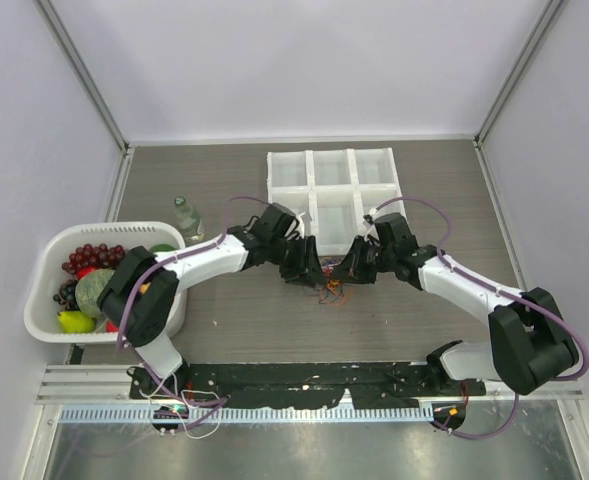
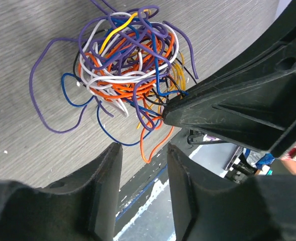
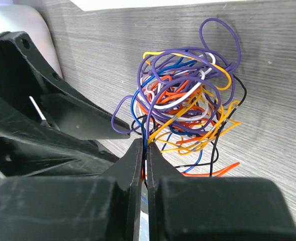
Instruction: Untangle the cables
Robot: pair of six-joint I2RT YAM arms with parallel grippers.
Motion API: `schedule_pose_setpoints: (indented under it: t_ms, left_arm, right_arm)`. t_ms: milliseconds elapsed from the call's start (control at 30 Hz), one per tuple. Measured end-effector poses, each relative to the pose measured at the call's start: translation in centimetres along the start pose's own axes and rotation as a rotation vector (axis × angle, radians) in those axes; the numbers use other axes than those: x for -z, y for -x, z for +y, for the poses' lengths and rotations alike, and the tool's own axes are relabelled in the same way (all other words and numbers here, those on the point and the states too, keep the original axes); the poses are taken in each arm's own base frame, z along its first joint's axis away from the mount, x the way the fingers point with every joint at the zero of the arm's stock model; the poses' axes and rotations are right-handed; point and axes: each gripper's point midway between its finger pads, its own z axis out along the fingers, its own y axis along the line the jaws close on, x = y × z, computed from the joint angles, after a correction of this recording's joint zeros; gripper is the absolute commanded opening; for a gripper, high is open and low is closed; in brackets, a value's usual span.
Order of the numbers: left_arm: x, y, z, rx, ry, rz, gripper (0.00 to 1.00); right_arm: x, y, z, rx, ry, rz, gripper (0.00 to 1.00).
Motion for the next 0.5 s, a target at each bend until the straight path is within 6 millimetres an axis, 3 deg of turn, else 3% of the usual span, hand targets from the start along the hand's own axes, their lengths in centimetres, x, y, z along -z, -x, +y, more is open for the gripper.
schedule_pose_setpoints:
  t_ms: [200,367,467,500]
  left_arm:
    - [-1.4,-0.4,0.0,-0.001,0.012,0.048,0.37]
    - [-1.9,-0.9,-0.1,-0.007,0.018,0.091,0.19]
    - [-2.3,-1.2,0.0,-0.012,0.033,0.112,0.00]
    - [-2.3,-1.3,0.0,-0.015,0.037,0.115,0.00]
  right_arm:
    - [0.2,0.9,-0.3,-0.049,0.024,-0.021,0.01]
    - [0.2,0.9,-0.3,-0.070,0.040,-0.022,0.01]
    - [0.1,0.8,-0.2,-0.076,0.044,-0.022,0.03]
    - [0.1,0.9,-0.2,-0.077,0.045,-0.023,0.05]
